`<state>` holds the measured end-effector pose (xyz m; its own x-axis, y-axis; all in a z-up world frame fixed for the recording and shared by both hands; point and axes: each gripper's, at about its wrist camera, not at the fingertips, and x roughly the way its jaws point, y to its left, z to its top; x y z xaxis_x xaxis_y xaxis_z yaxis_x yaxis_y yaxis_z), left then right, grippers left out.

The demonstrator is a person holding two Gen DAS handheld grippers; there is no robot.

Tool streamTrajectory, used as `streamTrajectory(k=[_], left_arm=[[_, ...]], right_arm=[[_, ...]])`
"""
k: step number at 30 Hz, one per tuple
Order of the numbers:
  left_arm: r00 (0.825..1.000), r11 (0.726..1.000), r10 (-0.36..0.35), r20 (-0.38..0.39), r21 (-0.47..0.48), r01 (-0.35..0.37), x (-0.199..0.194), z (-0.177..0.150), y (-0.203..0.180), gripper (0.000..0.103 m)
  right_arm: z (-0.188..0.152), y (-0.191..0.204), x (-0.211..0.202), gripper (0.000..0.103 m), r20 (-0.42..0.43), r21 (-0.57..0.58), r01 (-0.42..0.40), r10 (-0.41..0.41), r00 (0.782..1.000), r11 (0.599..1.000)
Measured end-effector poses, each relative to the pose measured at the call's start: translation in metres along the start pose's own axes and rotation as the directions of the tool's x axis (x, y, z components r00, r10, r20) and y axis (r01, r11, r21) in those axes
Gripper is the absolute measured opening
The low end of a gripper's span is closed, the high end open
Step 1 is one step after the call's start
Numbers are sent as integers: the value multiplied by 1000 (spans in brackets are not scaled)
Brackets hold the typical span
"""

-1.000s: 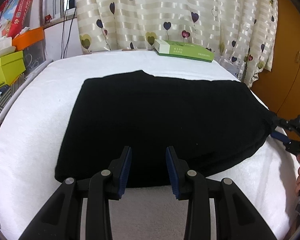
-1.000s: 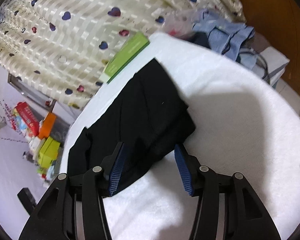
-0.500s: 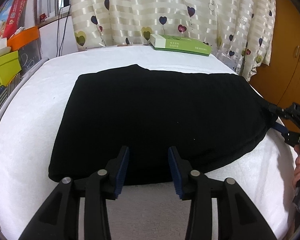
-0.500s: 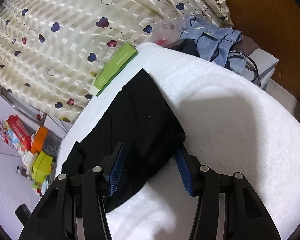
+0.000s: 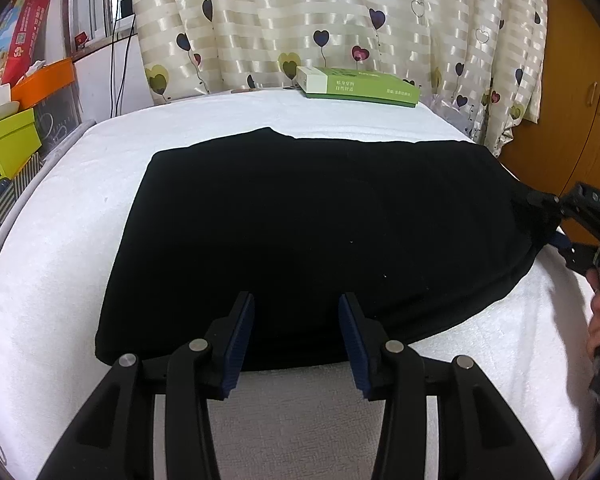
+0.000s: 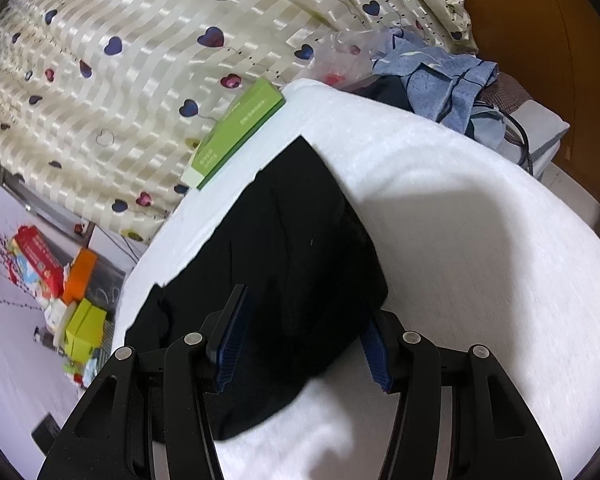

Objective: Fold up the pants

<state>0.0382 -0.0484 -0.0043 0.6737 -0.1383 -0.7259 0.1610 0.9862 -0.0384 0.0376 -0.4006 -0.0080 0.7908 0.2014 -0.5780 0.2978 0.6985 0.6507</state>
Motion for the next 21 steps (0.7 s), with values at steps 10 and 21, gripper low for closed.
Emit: streamTrajectory(k=[10, 21], left_arm=[[1000, 1000, -11, 0, -4, 11, 1, 1, 0, 47], [1000, 1000, -16, 1, -7, 16, 1, 0, -1, 48]], right_arm=[[-2, 13, 11, 54, -24, -52, -11, 10, 1000, 999], [10, 24, 15, 21, -1, -120, 12, -12, 1000, 993]])
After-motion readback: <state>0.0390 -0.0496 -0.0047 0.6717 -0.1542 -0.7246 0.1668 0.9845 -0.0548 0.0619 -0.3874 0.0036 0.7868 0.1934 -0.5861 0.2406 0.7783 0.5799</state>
